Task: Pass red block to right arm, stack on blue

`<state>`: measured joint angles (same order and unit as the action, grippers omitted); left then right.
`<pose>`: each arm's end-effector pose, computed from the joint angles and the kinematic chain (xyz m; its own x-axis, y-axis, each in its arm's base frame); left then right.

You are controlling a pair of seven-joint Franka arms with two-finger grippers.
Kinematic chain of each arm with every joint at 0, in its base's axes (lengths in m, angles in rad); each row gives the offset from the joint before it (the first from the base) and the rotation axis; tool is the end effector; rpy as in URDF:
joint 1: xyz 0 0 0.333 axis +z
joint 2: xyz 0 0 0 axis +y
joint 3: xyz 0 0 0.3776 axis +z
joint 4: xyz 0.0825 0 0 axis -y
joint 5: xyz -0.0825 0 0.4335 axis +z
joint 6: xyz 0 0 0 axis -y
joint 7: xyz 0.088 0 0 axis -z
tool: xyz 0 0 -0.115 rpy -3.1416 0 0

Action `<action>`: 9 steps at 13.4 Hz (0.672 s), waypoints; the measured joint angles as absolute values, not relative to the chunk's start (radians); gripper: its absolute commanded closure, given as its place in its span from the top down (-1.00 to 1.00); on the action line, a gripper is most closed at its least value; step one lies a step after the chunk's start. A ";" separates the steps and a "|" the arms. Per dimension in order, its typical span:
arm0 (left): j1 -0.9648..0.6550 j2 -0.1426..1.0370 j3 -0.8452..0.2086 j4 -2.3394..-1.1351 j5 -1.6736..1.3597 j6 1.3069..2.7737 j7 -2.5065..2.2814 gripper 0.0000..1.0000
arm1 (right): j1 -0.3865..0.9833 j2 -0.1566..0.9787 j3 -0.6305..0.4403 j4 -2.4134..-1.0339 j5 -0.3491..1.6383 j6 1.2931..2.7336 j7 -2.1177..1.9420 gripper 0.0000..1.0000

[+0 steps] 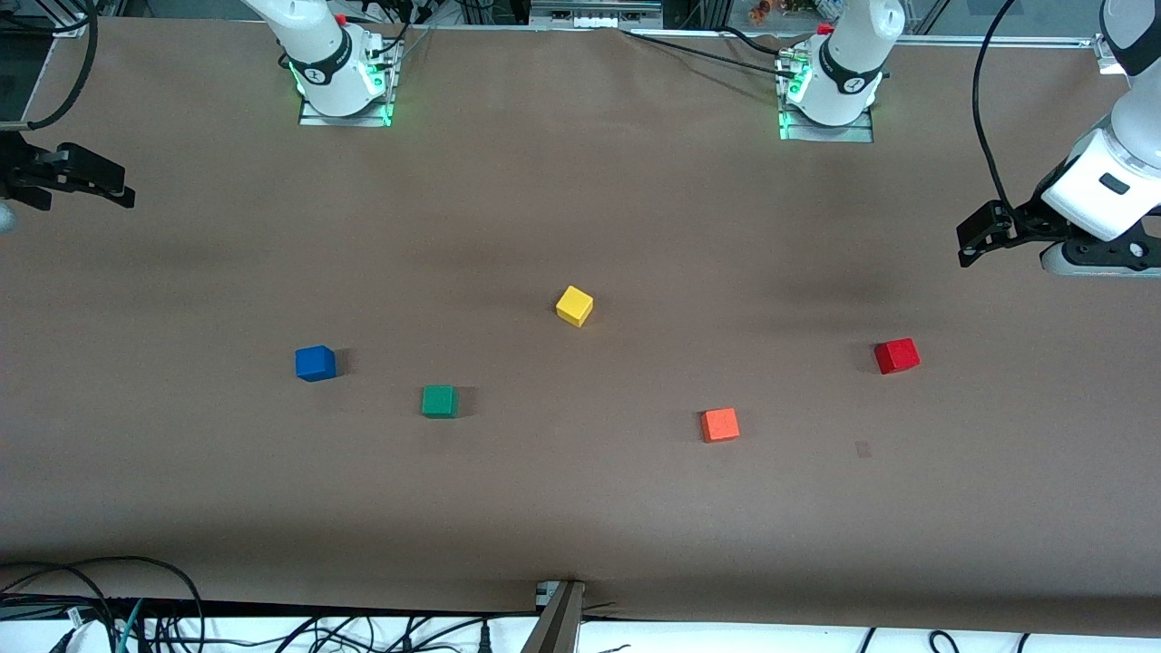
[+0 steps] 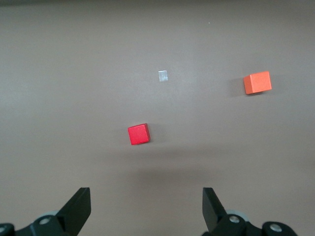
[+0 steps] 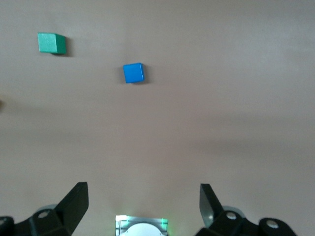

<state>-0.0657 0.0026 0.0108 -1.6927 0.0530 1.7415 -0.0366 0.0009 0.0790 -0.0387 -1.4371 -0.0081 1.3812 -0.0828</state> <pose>0.6165 -0.0287 0.6277 0.9985 -0.0273 0.0478 -0.0248 -0.9984 -0.0509 0.6117 -0.0230 0.6832 0.9899 0.0435 -0.1349 0.0439 -0.9990 0.0000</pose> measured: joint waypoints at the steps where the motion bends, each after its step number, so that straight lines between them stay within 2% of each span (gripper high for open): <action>1: -0.066 0.004 0.011 -1.693 0.053 1.742 -0.037 1.00 | 0.001 0.079 -0.041 -1.437 -0.008 1.377 -0.083 1.00; 9: -0.066 0.008 0.010 -1.693 0.053 1.741 -0.037 1.00 | 0.001 0.079 -0.046 -1.437 -0.034 1.376 -0.083 1.00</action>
<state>-0.0662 0.0084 0.0100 -1.6927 0.0530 1.7412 -0.0365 0.0008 0.0790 -0.0456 -1.4371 -0.0338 1.3756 -0.0828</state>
